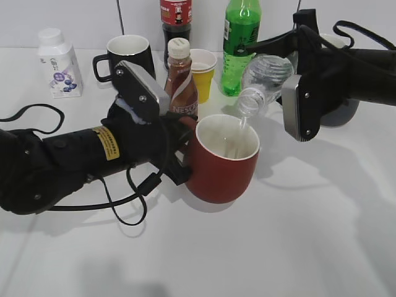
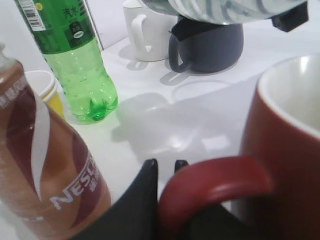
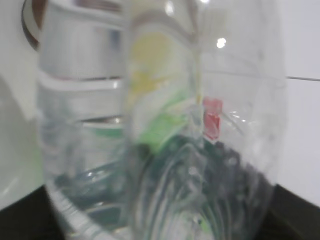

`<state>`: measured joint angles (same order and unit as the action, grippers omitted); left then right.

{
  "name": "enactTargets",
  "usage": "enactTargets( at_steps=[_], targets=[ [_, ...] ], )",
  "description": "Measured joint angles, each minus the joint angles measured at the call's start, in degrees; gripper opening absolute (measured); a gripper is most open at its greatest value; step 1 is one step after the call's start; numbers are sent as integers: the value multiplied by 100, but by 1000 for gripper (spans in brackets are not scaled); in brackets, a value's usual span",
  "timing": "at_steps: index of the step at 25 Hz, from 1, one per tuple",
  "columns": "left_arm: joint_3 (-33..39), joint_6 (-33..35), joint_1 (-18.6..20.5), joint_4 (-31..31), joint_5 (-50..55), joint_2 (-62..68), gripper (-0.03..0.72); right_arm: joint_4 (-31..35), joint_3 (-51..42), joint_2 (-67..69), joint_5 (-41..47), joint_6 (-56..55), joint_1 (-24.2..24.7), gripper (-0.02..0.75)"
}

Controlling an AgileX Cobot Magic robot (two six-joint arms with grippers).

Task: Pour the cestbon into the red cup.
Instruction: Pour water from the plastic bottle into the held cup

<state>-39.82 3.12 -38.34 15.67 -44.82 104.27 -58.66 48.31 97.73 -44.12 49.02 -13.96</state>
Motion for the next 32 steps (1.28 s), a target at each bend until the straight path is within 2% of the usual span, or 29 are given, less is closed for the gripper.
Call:
enactTargets(
  at_steps=[18,32],
  targets=[
    [0,-36,-5,447,-68,0,61,562,0,0,-129,849,0,480],
    [0,-42,-5,496,-119,0,61,734,0,0,-346,1255,0,480]
  ],
)
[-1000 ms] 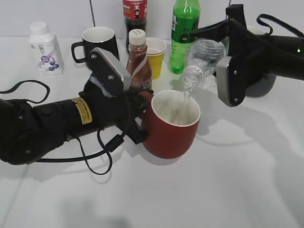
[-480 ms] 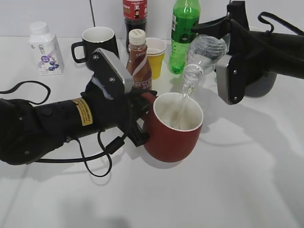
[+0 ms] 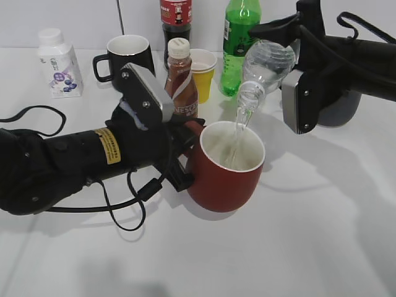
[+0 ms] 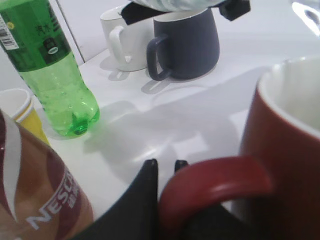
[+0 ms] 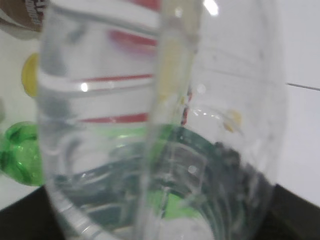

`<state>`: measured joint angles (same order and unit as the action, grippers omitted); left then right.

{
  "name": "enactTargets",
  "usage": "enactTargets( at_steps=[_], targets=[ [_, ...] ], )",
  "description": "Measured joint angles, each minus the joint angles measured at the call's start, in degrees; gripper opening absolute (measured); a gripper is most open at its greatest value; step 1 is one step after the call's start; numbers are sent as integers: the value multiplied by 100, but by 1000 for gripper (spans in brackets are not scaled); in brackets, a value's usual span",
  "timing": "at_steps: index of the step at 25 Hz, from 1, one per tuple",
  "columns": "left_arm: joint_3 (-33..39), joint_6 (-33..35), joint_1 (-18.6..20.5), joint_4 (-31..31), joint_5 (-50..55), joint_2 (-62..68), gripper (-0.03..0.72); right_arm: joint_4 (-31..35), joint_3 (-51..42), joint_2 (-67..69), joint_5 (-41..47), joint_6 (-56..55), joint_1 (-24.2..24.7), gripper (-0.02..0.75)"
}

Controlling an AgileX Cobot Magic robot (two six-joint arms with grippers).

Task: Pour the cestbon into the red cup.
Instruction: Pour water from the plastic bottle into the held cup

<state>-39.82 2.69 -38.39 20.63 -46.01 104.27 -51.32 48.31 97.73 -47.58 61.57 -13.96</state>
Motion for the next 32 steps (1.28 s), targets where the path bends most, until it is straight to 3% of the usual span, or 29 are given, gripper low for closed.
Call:
enactTargets(
  at_steps=[32],
  targets=[
    [0,0,0,6,17,0,60,77,0,0,-127,303,0,480]
  ],
)
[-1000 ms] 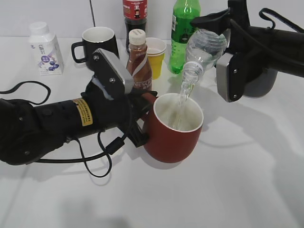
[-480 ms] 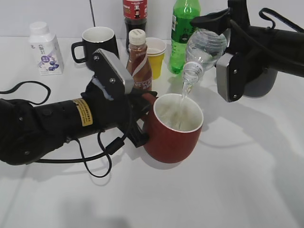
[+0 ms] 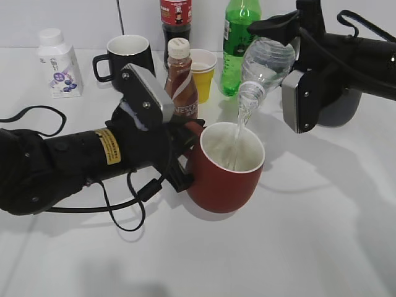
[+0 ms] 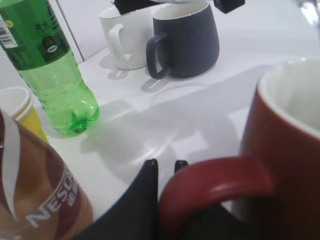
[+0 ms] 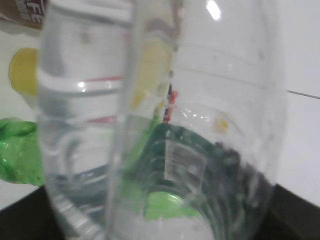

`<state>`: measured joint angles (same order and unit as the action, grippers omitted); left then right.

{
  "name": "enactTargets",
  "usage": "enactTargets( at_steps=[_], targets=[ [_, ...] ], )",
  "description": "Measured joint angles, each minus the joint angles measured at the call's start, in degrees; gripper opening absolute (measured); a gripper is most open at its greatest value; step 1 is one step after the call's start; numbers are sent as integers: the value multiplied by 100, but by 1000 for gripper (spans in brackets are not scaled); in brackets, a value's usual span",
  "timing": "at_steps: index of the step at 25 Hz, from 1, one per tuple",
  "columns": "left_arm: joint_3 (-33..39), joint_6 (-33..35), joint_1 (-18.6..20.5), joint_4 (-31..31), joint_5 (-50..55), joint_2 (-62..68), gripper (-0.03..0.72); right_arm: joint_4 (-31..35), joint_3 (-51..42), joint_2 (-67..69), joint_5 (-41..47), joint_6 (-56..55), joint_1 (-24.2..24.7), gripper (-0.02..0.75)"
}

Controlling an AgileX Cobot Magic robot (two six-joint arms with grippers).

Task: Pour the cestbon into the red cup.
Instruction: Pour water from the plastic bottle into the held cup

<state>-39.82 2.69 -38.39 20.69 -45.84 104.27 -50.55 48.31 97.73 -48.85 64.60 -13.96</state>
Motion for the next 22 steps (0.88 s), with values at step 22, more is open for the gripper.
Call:
enactTargets(
  at_steps=[22],
  targets=[
    [0,0,0,-456,16,0,60,-128,0,0,52,-1247,0,480]
  ],
)
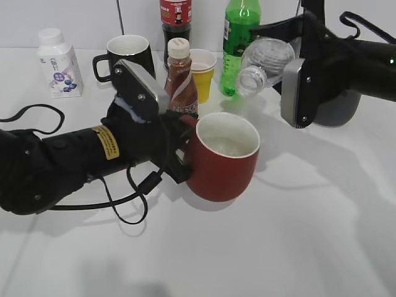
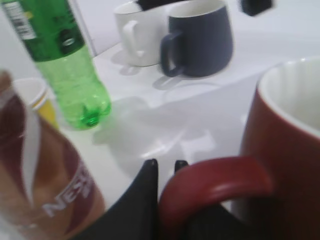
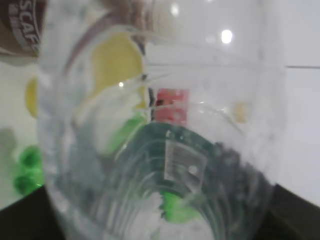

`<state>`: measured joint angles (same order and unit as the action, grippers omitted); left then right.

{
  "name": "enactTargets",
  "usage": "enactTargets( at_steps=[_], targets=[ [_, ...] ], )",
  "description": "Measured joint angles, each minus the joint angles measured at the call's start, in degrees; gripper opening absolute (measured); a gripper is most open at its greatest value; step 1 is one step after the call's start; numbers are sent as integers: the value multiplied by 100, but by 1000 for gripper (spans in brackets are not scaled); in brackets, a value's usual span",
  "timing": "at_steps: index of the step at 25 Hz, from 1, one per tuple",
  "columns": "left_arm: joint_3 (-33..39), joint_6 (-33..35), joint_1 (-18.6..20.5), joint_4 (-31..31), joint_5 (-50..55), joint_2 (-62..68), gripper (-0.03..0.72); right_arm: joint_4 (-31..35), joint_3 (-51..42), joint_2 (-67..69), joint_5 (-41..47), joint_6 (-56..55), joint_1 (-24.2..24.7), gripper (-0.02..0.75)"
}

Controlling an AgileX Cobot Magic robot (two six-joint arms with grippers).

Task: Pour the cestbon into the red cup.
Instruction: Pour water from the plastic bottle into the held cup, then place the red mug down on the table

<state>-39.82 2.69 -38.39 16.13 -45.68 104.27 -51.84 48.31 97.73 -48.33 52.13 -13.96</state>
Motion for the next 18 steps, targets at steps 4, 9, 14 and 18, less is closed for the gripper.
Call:
enactTargets(
  at_steps=[4,9,14,18],
  targets=[
    [0,0,0,-69,-102,6,60,-99,0,0,161,-754,0,480],
    [0,0,0,-203,-182,6,60,-116,0,0,101,-2896,0,480],
    [153,5,6,-423,-182,-289,60,-104,0,0,-502,-5733,0,480],
    [455,18,85,-792,-209,-689,60,356,0,118,-939,-6330,0,480]
  ],
)
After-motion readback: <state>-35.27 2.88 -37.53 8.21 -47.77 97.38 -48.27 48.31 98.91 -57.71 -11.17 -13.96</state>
